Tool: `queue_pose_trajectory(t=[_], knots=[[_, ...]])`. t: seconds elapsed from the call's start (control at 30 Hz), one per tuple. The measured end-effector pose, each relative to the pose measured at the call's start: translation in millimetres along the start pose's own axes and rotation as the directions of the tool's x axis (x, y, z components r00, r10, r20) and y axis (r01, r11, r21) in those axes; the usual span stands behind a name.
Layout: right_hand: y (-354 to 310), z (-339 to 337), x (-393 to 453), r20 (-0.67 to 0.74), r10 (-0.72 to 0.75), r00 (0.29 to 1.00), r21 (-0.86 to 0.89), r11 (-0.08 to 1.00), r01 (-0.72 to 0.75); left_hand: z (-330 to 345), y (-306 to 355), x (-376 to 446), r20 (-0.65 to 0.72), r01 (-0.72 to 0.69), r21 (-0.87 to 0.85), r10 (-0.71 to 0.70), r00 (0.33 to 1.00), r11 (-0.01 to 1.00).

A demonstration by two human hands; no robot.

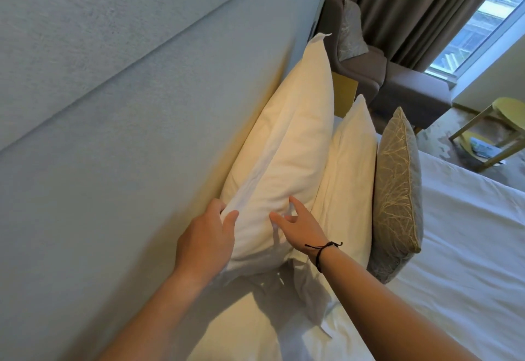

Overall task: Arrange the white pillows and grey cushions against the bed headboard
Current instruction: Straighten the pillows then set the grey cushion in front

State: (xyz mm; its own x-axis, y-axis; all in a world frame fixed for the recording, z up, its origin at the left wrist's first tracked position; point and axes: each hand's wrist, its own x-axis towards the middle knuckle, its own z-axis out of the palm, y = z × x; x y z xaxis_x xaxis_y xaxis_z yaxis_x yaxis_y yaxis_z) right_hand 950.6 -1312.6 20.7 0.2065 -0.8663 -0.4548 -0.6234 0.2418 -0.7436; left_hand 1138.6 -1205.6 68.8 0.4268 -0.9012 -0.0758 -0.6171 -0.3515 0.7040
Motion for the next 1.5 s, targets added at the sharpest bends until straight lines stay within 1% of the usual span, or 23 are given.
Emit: queue_pose_trajectory(t=[0.07, 0.17, 0.23, 0.3, 0.37, 0.47, 0.53, 0.6, 0.67, 0.73, 0.77, 0.87, 0.93, 1.0, 1.03, 1.1, 1.13, 1.17, 1.27, 1.33, 1.43, 1.5], knots=[[-3.9, 1.3, 0.6, 0.01, 0.002, 1.0, -0.029, 1.0, -0.002, -8.4, -0.6, 0.8, -0.027, -0.01, 0.072, 0.012, 1.0, 0.997], [-9.4, 5.3, 1.7, 0.048, -0.061, 0.997, -0.052, 0.997, 0.063, -20.6, -3.4, 1.8, -0.119, 0.002, 0.206, 0.023, 0.993, 0.978], [-13.3, 6.0, 4.7, 0.073, -0.1, 0.992, -0.079, 0.991, 0.105, -23.3, -5.3, -0.9, -0.174, 0.033, 0.339, 0.028, 0.984, 0.94], [-14.2, 4.9, 6.4, 0.083, -0.114, 0.99, -0.089, 0.989, 0.121, -22.3, -4.5, -3.6, -0.195, 0.047, 0.434, 0.043, 0.98, 0.9], [-10.6, 1.9, 6.8, 0.087, -0.115, 0.99, -0.074, 0.99, 0.122, -19.9, -4.8, -0.3, -0.177, 0.04, 0.489, 0.055, 0.983, 0.871], [-2.5, -3.2, 7.7, 0.099, -0.125, 0.987, -0.05, 0.99, 0.13, -13.4, -7.5, 2.2, -0.084, 0.016, 0.555, 0.037, 0.996, 0.832], [1.9, -6.0, 9.2, 0.114, -0.123, 0.986, -0.043, 0.991, 0.128, -7.4, -10.3, -2.2, -0.035, 0.015, 0.545, 0.006, 0.999, 0.838], [6.0, -7.2, 10.5, 0.125, -0.118, 0.985, -0.035, 0.992, 0.123, -3.0, -13.9, -9.6, -0.042, 0.034, 0.507, -0.014, 0.999, 0.862], [9.1, -7.3, 11.6, 0.13, -0.126, 0.983, -0.03, 0.991, 0.131, -1.8, -17.7, -16.4, -0.075, 0.054, 0.424, -0.024, 0.997, 0.904], [11.2, -6.7, 13.2, 0.124, -0.139, 0.982, -0.029, 0.989, 0.143, -2.1, -17.8, -23.3, -0.079, 0.033, 0.318, -0.009, 0.997, 0.948], [11.8, -6.0, 14.1, 0.12, -0.147, 0.982, -0.031, 0.988, 0.152, -1.6, -16.2, -26.0, -0.062, 0.02, 0.313, -0.001, 0.998, 0.95], [12.8, -2.3, 15.8, 0.097, -0.16, 0.982, -0.027, 0.986, 0.164, 6.6, -6.6, -26.3, 0.035, 0.021, 0.465, -0.042, 0.998, 0.885], [13.4, 0.6, 15.0, 0.078, -0.153, 0.985, -0.002, 0.988, 0.153, 15.5, -0.1, -21.8, 0.061, 0.024, 0.553, -0.07, 0.996, 0.833], [15.4, 2.1, 13.7, 0.061, -0.158, 0.986, 0.021, 0.987, 0.157, 23.8, 2.8, -16.6, 0.09, 0.016, 0.601, -0.087, 0.992, 0.799], [17.1, 1.8, 13.4, 0.051, -0.159, 0.986, 0.029, 0.987, 0.157, 25.5, 2.3, -13.8, 0.108, 0.028, 0.574, -0.109, 0.988, 0.818], [20.7, -0.8, 14.1, 0.04, -0.148, 0.988, 0.034, 0.989, 0.147, 21.5, -0.4, -6.2, 0.132, 0.087, 0.388, -0.149, 0.98, 0.917], [22.2, -2.5, 14.4, 0.04, -0.139, 0.989, 0.035, 0.99, 0.138, 15.8, -0.8, -2.4, 0.131, 0.101, 0.305, -0.147, 0.98, 0.947], [23.0, -4.1, 14.7, 0.043, -0.13, 0.991, 0.041, 0.991, 0.128, 9.0, 0.1, 2.1, 0.119, 0.083, 0.278, -0.12, 0.986, 0.957], [19.7, -6.5, 13.4, 0.076, -0.137, 0.988, 0.071, 0.989, 0.132, -8.6, 9.5, 10.3, 0.064, -0.022, 0.328, 0.001, 0.998, 0.944], [14.3, -6.2, 12.4, 0.067, -0.164, 0.984, 0.083, 0.984, 0.159, -15.4, 18.7, 11.5, 0.053, -0.086, 0.362, 0.071, 0.996, 0.928], [8.4, -6.6, 11.1, 0.061, -0.167, 0.984, 0.072, 0.984, 0.162, -23.2, 28.9, 9.0, 0.069, -0.133, 0.422, 0.115, 0.991, 0.897], [9.3, -6.9, 8.6, 0.071, -0.188, 0.98, 0.028, 0.982, 0.186, -28.6, 31.0, 6.5, 0.072, -0.148, 0.417, 0.13, 0.989, 0.897]])
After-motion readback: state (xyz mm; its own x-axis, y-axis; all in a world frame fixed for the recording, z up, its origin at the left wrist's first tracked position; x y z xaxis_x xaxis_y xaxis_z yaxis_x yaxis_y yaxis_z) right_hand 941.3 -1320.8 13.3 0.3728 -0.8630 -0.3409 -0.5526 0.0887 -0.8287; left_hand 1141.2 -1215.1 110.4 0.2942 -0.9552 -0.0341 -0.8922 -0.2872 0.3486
